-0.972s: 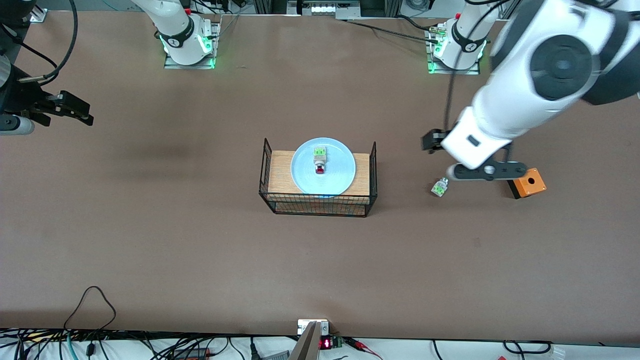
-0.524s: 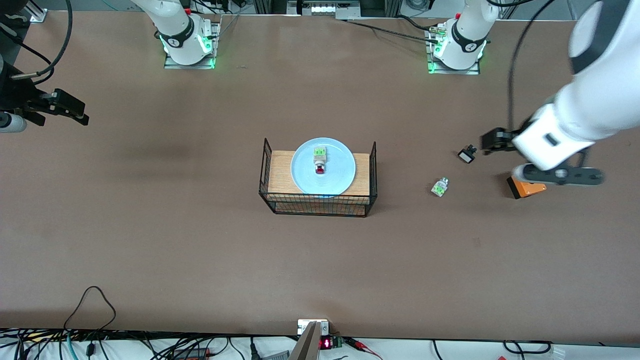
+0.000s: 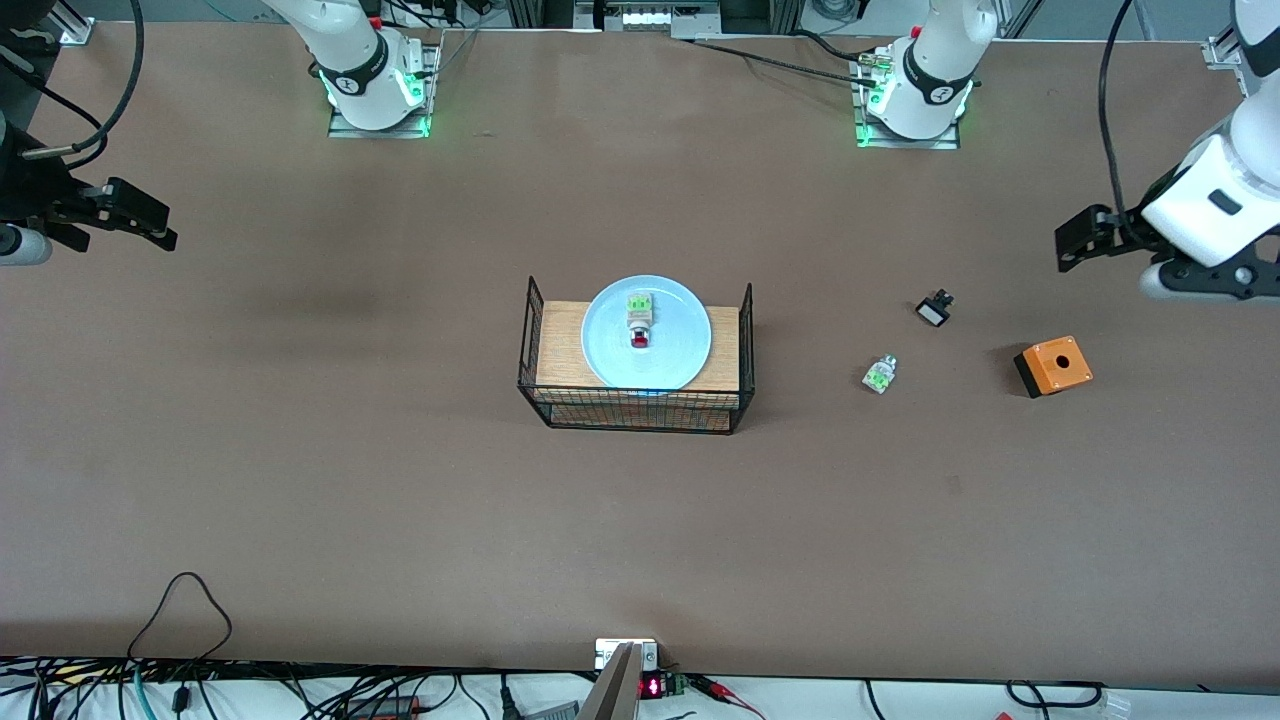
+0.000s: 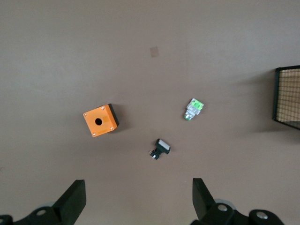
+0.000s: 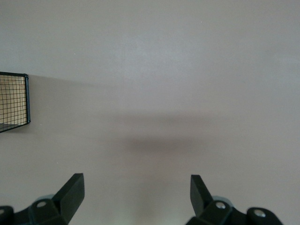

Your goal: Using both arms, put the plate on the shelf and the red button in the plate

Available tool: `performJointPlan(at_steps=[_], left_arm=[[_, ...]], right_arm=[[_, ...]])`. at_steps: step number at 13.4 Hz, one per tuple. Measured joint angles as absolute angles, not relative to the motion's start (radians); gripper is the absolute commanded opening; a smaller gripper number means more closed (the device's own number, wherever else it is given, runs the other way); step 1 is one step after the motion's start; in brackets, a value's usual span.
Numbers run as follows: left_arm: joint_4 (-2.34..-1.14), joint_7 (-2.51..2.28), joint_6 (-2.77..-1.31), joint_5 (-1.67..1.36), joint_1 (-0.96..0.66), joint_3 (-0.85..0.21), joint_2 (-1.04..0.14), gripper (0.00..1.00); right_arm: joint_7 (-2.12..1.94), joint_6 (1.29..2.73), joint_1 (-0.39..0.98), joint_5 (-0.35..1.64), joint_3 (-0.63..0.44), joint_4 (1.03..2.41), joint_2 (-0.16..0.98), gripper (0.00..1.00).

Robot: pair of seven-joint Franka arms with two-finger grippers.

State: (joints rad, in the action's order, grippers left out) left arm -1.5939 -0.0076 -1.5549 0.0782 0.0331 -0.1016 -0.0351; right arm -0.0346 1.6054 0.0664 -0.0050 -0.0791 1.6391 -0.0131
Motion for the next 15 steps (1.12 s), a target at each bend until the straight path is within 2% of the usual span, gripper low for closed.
performJointPlan(at_steps=[6, 15], left_arm=[[-1.718, -0.006, -1.653, 0.078, 0.022, -0.101, 0.030, 1.00], [-1.721, -0.006, -1.642, 0.078, 0.024, -0.108, 0.034, 1.00]], right_arm=[[-0.035, 1.604, 0.066, -0.005, -0.079, 1.639, -0.013, 1.00], [-0.035, 1.603, 0.066, -0.005, -0.079, 1.639, -0.013, 1.00]])
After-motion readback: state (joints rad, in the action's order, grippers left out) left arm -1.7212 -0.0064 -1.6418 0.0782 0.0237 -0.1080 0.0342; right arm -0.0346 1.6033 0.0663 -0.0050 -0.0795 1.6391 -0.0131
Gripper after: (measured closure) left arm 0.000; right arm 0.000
